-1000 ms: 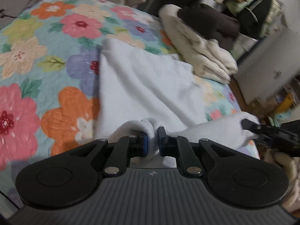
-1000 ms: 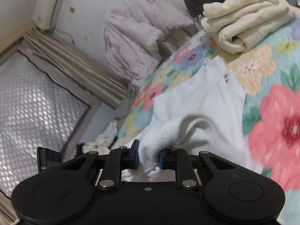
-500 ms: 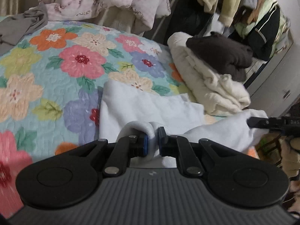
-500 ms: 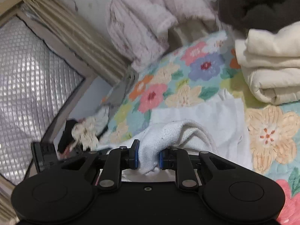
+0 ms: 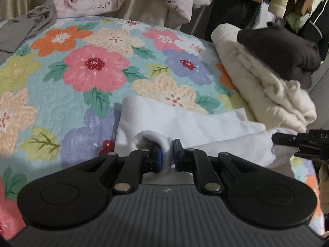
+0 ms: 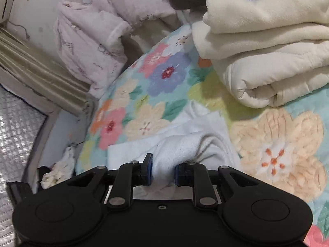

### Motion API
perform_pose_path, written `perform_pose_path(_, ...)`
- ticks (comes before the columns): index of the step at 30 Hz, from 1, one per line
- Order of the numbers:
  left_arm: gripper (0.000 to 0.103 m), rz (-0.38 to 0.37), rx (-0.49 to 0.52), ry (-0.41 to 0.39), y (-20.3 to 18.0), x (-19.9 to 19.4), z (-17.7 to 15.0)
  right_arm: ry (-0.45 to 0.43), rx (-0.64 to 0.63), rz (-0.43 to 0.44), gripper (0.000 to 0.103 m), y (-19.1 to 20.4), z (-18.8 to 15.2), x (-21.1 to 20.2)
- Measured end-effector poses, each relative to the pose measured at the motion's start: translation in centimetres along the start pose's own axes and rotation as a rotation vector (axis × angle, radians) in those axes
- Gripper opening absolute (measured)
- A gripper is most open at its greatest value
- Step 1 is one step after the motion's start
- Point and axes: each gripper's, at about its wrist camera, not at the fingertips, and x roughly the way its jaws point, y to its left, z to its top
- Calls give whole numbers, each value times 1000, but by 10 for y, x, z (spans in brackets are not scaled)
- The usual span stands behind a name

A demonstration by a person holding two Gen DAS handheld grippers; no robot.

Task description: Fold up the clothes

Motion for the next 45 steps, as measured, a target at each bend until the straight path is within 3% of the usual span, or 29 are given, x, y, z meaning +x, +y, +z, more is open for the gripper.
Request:
perform_pose_path(5,11,-22,-33,-78,10,-17,20,-43,-16,53,24,16,25,1)
perform_pose_path(7,14,-12,-82,-36,19,-4,31,-36,-14,65,27,20,33,8)
perform_pose_path(9,14,12,-112,16,27,14,34,-17,-28,6,41,17,34,21)
perform_pose_path(11,16,32,-71,17,25,20,31,-34,-54,-82,48,10,29,24)
perform_pose_path(13,23,54,-17,-34,21,17,27,-68,-49,-114,48,2,25,19)
perform_pose_path(18,25,7,-88,-135,32,4,27,-70,-31,33,48,-10,20,-7)
perform_pose_path(22,25,-5,-74,-219,31,-13,34,-28,-164,32,48,2,1,-23)
perform_pose_path(26,27,-29,-50,-260,18,-32,14,-6,-315,-11,49,18,-6,-18)
perform_pose_path(30,39,-52,77,-196,-1,-38,-9,1,-355,12,49,24,-2,-7)
perform_pose_path(34,41,-77,173,-97,-9,-30,-27,22,-421,4,49,31,-2,4)
perform_pose_path(38,41,-49,173,-18,-4,-14,-33,26,-473,-22,49,37,-7,11)
perform_pose_path(42,42,9,172,-25,-1,1,-23,29,-487,-44,49,37,-7,21)
perform_pose_path(45,42,45,174,-37,1,10,-13,41,-565,-86,49,42,-4,37)
